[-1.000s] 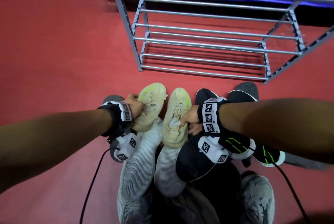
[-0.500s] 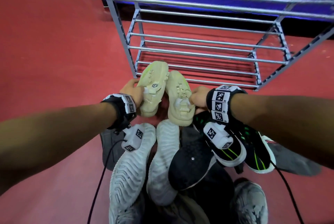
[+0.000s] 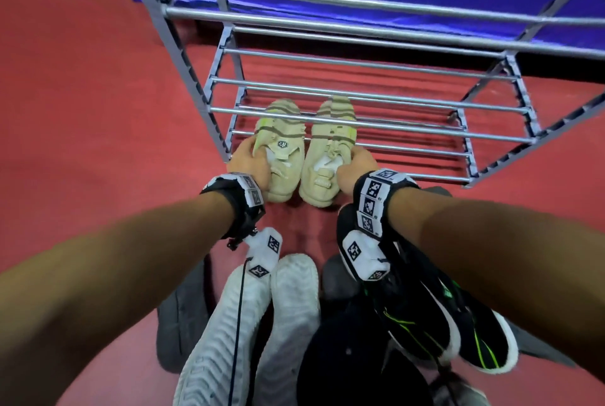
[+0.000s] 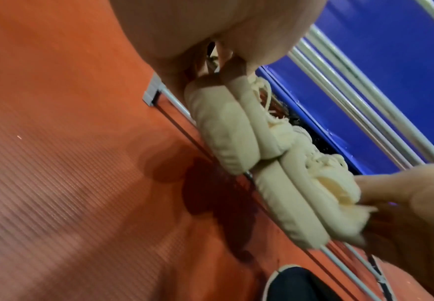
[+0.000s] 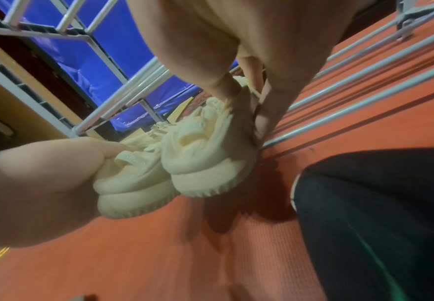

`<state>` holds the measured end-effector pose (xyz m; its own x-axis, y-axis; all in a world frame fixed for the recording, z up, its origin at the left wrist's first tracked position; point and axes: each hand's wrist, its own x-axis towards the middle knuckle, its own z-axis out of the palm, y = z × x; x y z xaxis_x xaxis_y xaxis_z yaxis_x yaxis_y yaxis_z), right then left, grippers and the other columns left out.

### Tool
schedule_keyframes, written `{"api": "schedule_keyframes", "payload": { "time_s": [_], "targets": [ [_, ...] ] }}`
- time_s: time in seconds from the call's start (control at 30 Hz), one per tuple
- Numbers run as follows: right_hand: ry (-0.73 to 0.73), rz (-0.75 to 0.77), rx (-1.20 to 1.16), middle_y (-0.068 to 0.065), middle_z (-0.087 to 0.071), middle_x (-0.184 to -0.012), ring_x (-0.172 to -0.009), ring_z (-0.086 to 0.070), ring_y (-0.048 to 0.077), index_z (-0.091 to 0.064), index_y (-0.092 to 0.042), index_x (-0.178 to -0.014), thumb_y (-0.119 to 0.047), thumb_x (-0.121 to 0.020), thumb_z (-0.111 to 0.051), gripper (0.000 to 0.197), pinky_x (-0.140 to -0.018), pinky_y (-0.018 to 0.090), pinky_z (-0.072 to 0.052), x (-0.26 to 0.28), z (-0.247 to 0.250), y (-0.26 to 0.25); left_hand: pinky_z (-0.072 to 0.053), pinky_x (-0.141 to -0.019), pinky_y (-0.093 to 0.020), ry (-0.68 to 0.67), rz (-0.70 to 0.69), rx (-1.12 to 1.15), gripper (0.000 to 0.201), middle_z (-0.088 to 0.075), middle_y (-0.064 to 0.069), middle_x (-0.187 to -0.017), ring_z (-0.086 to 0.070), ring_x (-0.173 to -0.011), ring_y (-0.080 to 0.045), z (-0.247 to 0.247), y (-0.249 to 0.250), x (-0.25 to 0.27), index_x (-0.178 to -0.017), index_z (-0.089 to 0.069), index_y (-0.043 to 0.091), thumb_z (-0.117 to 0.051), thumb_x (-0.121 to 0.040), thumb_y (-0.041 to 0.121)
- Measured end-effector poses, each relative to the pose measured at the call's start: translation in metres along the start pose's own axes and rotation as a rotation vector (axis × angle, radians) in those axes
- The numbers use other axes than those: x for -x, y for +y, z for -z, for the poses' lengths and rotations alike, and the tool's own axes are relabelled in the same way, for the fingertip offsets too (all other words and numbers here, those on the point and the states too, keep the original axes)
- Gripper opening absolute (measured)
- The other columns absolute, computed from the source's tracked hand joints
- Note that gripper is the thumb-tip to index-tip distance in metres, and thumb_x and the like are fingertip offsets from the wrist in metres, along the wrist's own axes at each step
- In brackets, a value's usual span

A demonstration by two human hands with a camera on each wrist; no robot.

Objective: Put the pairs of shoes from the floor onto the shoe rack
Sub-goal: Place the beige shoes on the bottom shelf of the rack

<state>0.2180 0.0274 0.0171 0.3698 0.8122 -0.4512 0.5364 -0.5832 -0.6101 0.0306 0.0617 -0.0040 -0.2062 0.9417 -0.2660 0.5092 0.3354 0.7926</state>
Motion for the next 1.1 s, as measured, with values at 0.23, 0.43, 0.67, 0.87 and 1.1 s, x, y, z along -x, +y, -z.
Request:
{"api": "schedule_keyframes", "payload": {
  "time_s": [0.23, 0.43, 0.67, 0.87, 1.1],
  "targets": [
    [-0.024, 0.001, -0.119, 0.002, -0.064, -0.099, -0.078, -0.06, 0.02, -0.049, -0.027, -0.122, -0.008, -0.09, -0.047, 0.037, -0.074, 0.028, -0.049, -0.038, -0.013, -0.012, -0.039, -0.103, -0.035, -0.085, 0.047, 0.025, 0.043, -0.059, -0.008, -0.133, -0.054, -0.123, -0.03, -0.02, 0.001, -0.037, -0.138, -0.049, 0.016, -0.041, -0.1, 0.035],
    [-0.009, -0.038, -0.165, 0.002, -0.062, -0.114, -0.098, -0.063, 0.024, -0.045, -0.025, -0.126, -0.026, -0.088, -0.059, 0.04, -0.084, 0.034, -0.053, -0.039, -0.029, 0.015, -0.042, -0.106, -0.04, -0.12, 0.179, 0.056, 0.058, -0.058, -0.008, -0.134, -0.057, -0.118, -0.033, -0.03, -0.027, -0.038, -0.135, -0.047, 0.043, -0.045, -0.078, 0.055],
    [-0.006, -0.077, -0.193, 0.002, -0.065, -0.113, -0.092, -0.066, 0.024, -0.045, -0.026, -0.137, -0.039, -0.09, -0.05, 0.048, -0.086, 0.043, -0.057, -0.038, -0.043, 0.016, -0.062, -0.07, -0.046, -0.277, 0.333, 0.279, 0.076, -0.065, -0.005, -0.118, -0.073, -0.08, -0.035, -0.039, -0.045, -0.003, -0.147, -0.017, 0.05, -0.057, -0.083, 0.049],
    [-0.031, -0.039, -0.3, -0.008, -0.066, -0.094, -0.086, -0.07, 0.025, -0.06, -0.037, -0.112, -0.02, -0.082, -0.047, 0.037, -0.077, 0.047, -0.061, -0.041, -0.048, 0.011, -0.061, -0.054, -0.036, -0.157, 0.262, 0.468, 0.051, -0.067, -0.014, -0.114, -0.067, -0.055, -0.026, -0.044, -0.036, -0.008, -0.144, -0.033, 0.033, -0.049, -0.099, 0.015],
    [-0.072, -0.028, -0.387, -0.014, -0.059, -0.082, -0.085, -0.068, 0.025, -0.056, -0.032, -0.107, -0.012, -0.094, -0.05, 0.025, -0.078, 0.048, -0.061, -0.047, -0.054, -0.02, -0.055, -0.043, -0.025, -0.068, 0.186, 0.442, 0.034, -0.068, -0.013, -0.086, -0.065, -0.043, -0.013, -0.022, -0.032, -0.05, -0.136, -0.045, 0.015, -0.047, -0.102, 0.015]
  ]
}}
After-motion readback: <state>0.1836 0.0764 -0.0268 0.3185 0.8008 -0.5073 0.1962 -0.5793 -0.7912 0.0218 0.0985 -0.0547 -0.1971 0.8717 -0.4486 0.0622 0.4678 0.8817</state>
